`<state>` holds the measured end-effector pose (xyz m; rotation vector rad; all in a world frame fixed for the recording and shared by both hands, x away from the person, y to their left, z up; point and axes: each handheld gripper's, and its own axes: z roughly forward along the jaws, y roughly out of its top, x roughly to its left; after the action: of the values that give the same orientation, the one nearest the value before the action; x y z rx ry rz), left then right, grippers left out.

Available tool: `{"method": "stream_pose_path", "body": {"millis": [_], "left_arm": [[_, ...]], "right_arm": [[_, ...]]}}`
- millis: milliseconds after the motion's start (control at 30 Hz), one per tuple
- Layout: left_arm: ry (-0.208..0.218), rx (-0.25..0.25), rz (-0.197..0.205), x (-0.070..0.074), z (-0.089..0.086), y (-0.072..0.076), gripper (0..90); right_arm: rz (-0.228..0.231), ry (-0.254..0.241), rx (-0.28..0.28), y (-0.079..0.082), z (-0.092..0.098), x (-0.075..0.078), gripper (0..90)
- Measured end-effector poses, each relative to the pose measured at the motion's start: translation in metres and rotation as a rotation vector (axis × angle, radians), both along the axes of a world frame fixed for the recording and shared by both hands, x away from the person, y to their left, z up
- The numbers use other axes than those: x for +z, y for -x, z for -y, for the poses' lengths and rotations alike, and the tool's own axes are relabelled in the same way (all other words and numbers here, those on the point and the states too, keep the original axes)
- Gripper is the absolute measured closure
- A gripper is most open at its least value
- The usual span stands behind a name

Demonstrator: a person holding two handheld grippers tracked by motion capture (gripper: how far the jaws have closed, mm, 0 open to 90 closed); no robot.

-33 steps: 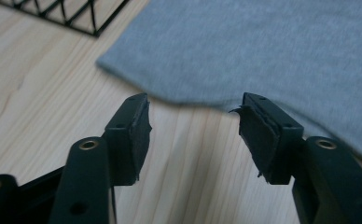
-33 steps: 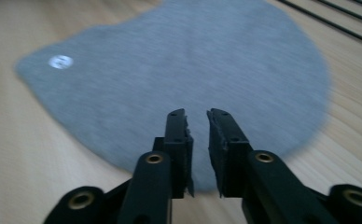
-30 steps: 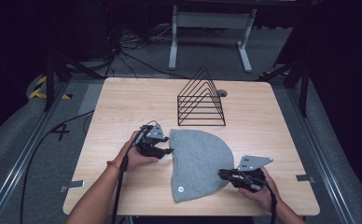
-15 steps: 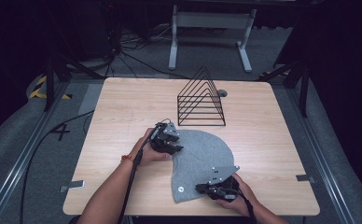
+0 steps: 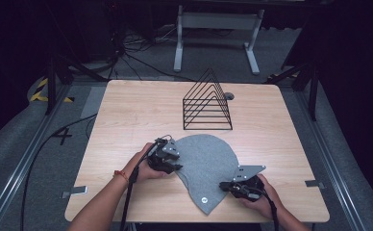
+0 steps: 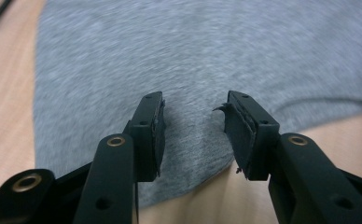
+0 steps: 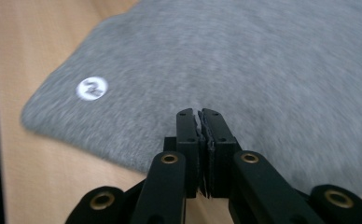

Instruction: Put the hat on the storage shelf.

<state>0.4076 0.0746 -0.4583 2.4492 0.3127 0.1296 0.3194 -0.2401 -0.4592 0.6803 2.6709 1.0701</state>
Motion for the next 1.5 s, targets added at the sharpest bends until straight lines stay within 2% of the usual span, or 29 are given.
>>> {"method": "stream_pose_path", "body": {"millis": [100, 167, 300, 533, 633, 733, 767, 800, 933, 967, 1033, 1133, 1200, 1300, 1367, 1500], "left_arm": [[-0.001, -0.003, -0.004, 0.000, 0.001, 0.007, 57.7], [-0.010, -0.021, -0.011, 0.001, 0.007, 0.018, 57.8], [-0.005, -0.026, -0.014, 0.000, 0.016, 0.029, 58.3], [0.032, -0.027, -0.049, -0.001, 0.034, 0.046, 58.2], [0.040, -0.042, -0.048, -0.002, 0.041, 0.052, 58.2], [0.045, -0.058, -0.069, -0.002, 0.047, 0.056, 57.2], [0.050, -0.067, -0.062, -0.002, 0.050, 0.057, 57.0], [0.046, -0.073, -0.071, -0.002, 0.051, 0.058, 56.6], [0.048, -0.085, -0.037, -0.003, 0.058, 0.064, 54.3], [0.044, -0.086, -0.046, -0.003, 0.058, 0.065, 53.5], [0.041, -0.092, -0.037, -0.002, 0.057, 0.064, 52.7], [0.061, -0.073, -0.028, 0.003, 0.049, 0.061, 49.9], [0.102, -0.042, -0.020, 0.008, 0.041, 0.057, 48.4], [0.125, 0.025, 0.018, 0.018, 0.027, 0.047, 45.3], [0.117, 0.073, 0.050, 0.022, 0.018, 0.036, 42.6], [0.100, 0.154, 0.072, 0.023, 0.008, 0.013, 38.1]], "right_arm": [[0.009, 0.007, -0.038, -0.006, 0.009, 0.001, 86.6], [0.018, 0.017, -0.060, -0.009, 0.013, 0.001, 86.6], [0.026, 0.029, -0.102, -0.014, 0.020, 0.003, 86.6], [0.037, 0.050, -0.182, -0.023, 0.036, 0.004, 86.4], [0.045, 0.053, -0.212, -0.028, 0.041, 0.004, 86.4], [0.049, 0.055, -0.235, -0.031, 0.044, 0.004, 86.3], [0.046, 0.056, -0.242, -0.032, 0.045, 0.004, 86.3], [0.051, 0.059, -0.247, -0.033, 0.045, 0.004, 86.3], [0.054, 0.056, -0.266, -0.038, 0.049, 0.004, 86.2], [0.051, 0.052, -0.270, -0.038, 0.050, 0.004, 86.1], [0.052, 0.053, -0.269, -0.039, 0.050, 0.004, 85.6], [0.053, 0.049, -0.262, -0.039, 0.051, 0.005, 82.3], [0.052, 0.043, -0.263, -0.039, 0.051, 0.006, 79.5], [0.062, 0.029, -0.280, -0.041, 0.053, 0.010, 74.5], [0.069, 0.016, -0.287, -0.044, 0.054, 0.014, 70.8], [0.080, 0.010, -0.291, -0.052, 0.052, 0.020, 66.5]]}}
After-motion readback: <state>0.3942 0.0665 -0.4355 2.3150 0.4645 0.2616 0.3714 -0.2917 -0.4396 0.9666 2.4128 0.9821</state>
